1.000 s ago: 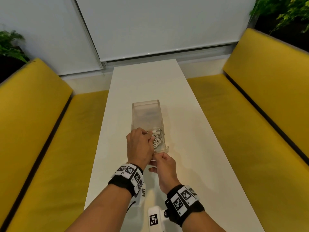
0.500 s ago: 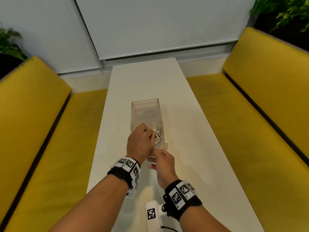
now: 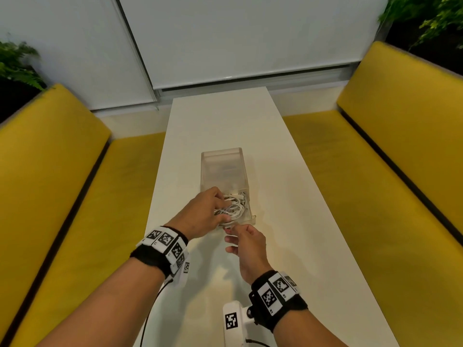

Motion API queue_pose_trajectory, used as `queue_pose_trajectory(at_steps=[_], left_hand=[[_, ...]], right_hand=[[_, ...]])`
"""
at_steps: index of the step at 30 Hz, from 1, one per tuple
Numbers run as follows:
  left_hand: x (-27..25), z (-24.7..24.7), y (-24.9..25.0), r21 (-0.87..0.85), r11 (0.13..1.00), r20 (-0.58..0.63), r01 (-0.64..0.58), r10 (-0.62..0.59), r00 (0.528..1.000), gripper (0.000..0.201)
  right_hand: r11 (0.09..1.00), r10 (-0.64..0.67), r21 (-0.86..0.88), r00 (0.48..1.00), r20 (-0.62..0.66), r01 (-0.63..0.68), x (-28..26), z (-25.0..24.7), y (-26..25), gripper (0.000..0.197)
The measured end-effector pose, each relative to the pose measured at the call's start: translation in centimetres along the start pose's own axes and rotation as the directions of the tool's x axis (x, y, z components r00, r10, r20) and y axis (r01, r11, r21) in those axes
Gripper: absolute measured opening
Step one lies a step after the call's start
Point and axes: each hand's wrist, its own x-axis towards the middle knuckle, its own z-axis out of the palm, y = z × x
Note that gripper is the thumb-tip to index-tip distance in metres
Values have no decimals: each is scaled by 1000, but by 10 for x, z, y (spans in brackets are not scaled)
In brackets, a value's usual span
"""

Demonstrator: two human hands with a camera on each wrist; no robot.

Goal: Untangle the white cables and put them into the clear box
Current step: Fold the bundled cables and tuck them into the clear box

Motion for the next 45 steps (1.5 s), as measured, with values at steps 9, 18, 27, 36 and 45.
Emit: queue_pose_trajectory(at_steps=[9, 18, 27, 36, 45], left_hand=[[-1, 22, 13, 153, 988, -149, 4, 19, 989, 22], [-10, 29, 11, 231, 969, -57, -84, 100, 993, 35], [6, 29, 20, 181, 979, -293, 92, -35, 955, 15], [5, 31, 27, 287, 955, -153, 67, -24, 988, 9], [-15, 26, 14, 68, 997, -143, -29, 38, 989, 37]], right_hand=[[997, -42, -64, 999, 12, 43, -1, -3, -2, 8], [995, -34, -94, 999, 17, 36, 0, -3, -10, 8], [992, -41, -121, 999, -11, 39, -2, 2, -11, 6], [990, -34, -140, 999, -24, 30, 3, 6, -16, 10], [989, -45, -146, 999, -31, 40, 1, 7, -15, 22]])
